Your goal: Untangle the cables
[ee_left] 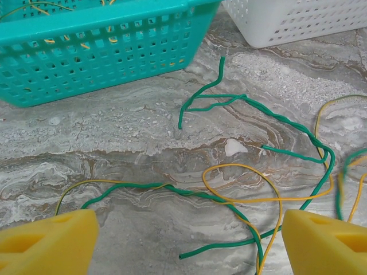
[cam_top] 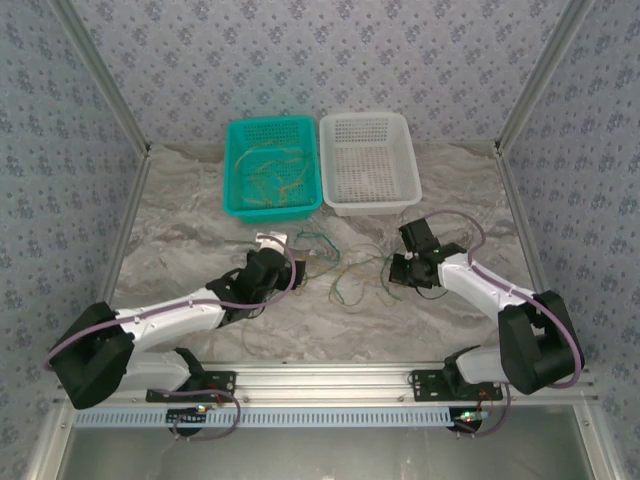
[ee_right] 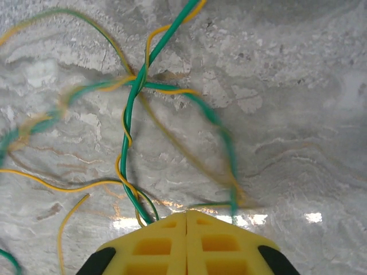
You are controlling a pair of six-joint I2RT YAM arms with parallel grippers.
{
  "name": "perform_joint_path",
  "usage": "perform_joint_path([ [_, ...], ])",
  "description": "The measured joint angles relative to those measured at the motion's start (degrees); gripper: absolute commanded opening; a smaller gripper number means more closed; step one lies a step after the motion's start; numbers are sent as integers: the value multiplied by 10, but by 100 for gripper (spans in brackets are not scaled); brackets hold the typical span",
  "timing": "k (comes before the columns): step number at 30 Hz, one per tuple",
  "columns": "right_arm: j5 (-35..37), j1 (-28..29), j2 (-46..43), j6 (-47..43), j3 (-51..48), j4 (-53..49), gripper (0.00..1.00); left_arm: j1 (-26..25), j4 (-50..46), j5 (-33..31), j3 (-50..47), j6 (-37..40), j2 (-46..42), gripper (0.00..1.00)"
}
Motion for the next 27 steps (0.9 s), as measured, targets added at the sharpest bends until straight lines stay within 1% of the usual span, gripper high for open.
perform_joint_path([
  [2, 6, 1, -1, 0, 1, -3, 0, 0, 0, 0, -4, -2, -7, 84],
  [5, 20, 3, -14, 0, 8, -21, 0, 0, 0, -5, -13, -3, -27, 84],
  [9, 40, 3, -51, 3, 36, -54, 0, 0, -1, -14, -22, -2, -48, 84],
  [17, 64, 11, -110, -1, 89, -104, 0, 0, -2, -17, -22, -2, -52, 84],
  [21, 77, 16, -149, -21, 112, -127, 0, 0, -1, -11, -22, 5, -72, 84],
  [27, 82, 22, -213, -69, 164, -128, 0, 0, 19, 18, -22, 40, -117, 84],
])
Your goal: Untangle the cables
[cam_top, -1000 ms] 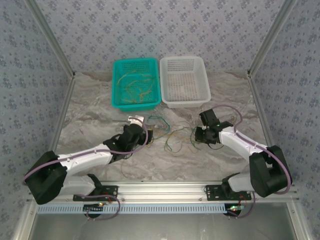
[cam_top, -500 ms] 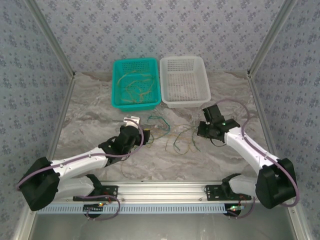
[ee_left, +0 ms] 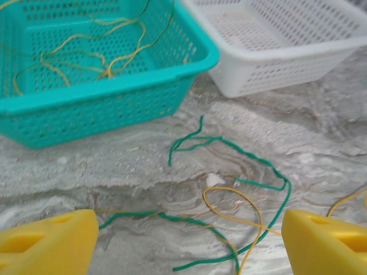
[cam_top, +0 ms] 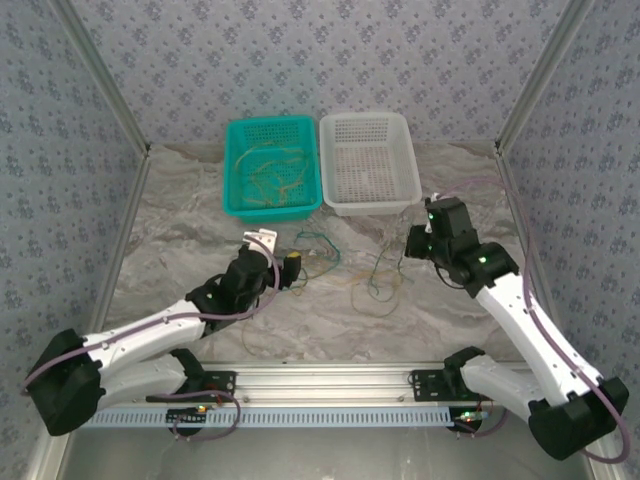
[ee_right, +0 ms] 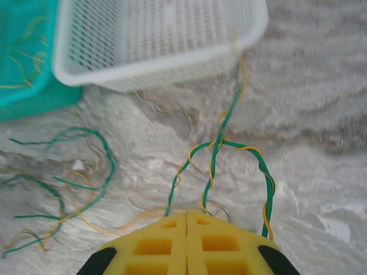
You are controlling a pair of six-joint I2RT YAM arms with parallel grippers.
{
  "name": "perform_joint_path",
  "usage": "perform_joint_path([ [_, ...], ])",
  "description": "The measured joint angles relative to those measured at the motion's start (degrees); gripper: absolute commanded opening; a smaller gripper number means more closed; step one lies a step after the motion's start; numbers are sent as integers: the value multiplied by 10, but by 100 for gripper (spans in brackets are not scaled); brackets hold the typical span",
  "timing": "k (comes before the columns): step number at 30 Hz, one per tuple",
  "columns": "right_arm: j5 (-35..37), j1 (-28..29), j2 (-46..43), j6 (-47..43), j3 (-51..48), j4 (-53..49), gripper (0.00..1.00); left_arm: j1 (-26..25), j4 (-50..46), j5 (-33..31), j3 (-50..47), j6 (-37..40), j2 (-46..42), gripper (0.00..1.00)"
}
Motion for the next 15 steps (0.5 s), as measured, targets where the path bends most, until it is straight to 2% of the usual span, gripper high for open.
perform_joint_path([
  [7, -59, 1, -43, -60, 39, 38, 0, 22, 38, 78, 0, 34, -46, 84],
  [15, -145, 2, -63, -92, 40, 116, 0, 55, 85, 155, 0, 50, -54, 86],
])
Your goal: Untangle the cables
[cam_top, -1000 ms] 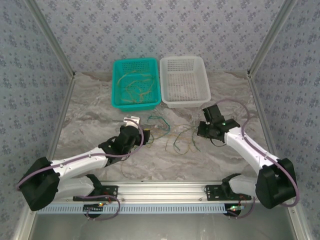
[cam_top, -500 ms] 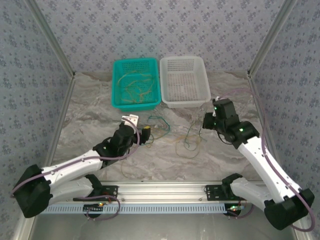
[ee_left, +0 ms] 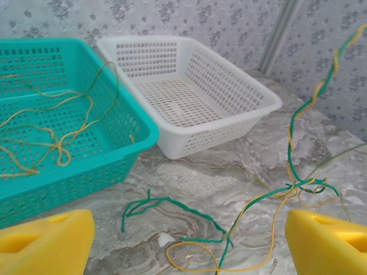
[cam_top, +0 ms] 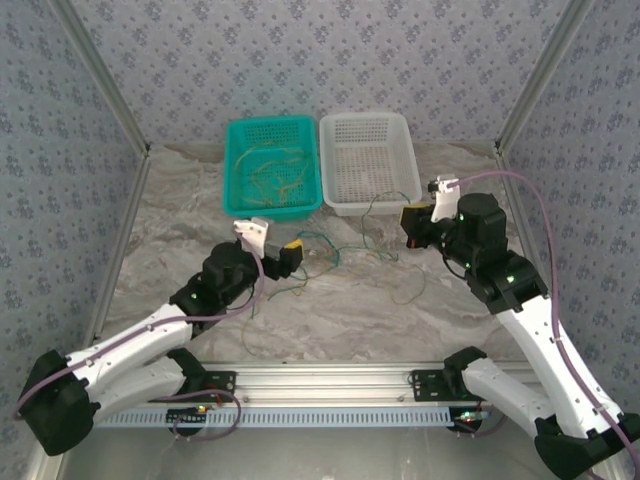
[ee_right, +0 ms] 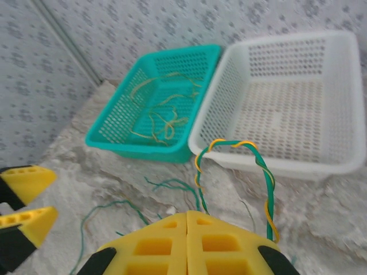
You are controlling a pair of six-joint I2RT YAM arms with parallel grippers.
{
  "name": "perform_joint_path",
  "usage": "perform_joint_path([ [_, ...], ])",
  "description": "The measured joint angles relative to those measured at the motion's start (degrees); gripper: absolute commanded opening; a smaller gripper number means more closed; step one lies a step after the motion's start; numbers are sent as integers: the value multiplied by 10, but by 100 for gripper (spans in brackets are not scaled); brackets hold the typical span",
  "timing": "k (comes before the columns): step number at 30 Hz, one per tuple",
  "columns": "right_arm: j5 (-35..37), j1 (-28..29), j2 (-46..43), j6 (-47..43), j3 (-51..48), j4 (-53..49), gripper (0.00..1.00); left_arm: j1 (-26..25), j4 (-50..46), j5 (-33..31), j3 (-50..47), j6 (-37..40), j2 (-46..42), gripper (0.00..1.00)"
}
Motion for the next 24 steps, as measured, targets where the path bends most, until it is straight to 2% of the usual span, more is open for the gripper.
perform_joint_path([
  [7, -46, 0, 7, -4, 36, 27, 0, 1, 22, 62, 2, 32, 7, 83],
  [15, -69, 12, -1, -21, 91, 73, 0, 2, 48, 139, 38, 67, 38, 68],
  [19, -87, 17, 0, -23, 104, 84, 0, 2, 57, 171, 52, 88, 60, 71],
  [22, -96, 18, -1, -23, 105, 86, 0, 2, 59, 186, 57, 107, 81, 80],
  [24, -98, 19, -1, -22, 105, 87, 0, 2, 57, 199, 65, 118, 101, 78],
])
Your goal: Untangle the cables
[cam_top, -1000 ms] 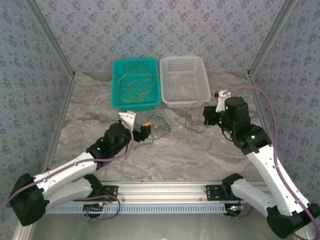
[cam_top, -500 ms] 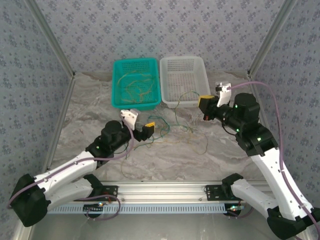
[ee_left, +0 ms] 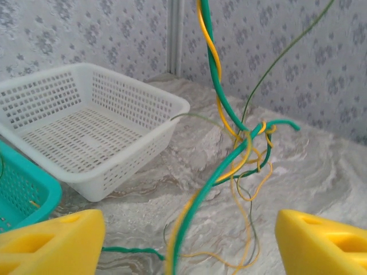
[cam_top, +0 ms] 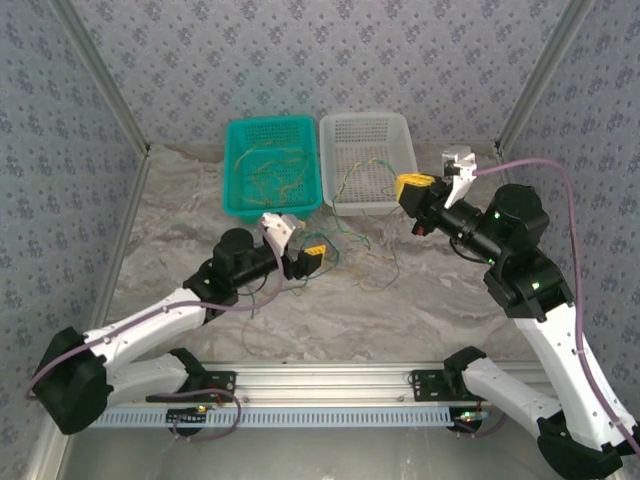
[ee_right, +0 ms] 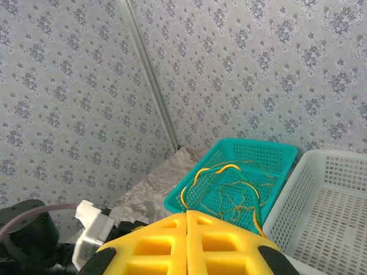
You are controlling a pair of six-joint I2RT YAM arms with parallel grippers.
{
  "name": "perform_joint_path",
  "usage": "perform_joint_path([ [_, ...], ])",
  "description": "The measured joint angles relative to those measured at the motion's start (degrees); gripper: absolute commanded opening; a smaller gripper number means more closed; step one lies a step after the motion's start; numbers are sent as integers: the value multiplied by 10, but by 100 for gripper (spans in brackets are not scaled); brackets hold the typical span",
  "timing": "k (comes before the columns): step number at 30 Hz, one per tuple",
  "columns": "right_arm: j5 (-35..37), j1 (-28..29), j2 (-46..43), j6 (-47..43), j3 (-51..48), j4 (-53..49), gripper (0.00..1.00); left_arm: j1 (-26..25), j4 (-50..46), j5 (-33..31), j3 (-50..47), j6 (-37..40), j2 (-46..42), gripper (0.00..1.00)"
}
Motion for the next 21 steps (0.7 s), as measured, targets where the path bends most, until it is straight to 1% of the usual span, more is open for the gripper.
perform_joint_path([
  [1, -1, 1, 0, 1, 0, 1, 0, 0, -2, 9, 8, 3, 14, 68],
  [2, -1, 2, 0, 2, 0, 2, 0, 0, -3, 19, 18, 6, 29, 52],
  [4, -1, 4, -1, 2, 0, 4, 0, 0, -2, 35, 37, 15, 55, 26],
  [5, 1, 5, -2, 2, 0, 4, 0, 0, -1, 41, 45, 15, 68, 18],
  [6, 4, 5, -3, 2, 0, 5, 0, 0, 0, 45, 50, 16, 77, 16],
  [7, 10, 6, -5, 2, 0, 5, 0, 0, 2, 48, 53, 15, 84, 9],
  [8, 18, 6, -7, 2, -1, 5, 0, 0, 3, 50, 53, 12, 87, 0],
  [15, 75, 7, -12, 2, -20, 7, 0, -6, 3, 64, 58, 13, 76, 0],
  [21, 111, 14, 26, 2, -71, 27, 0, -57, 11, 88, 82, 9, 56, 0],
])
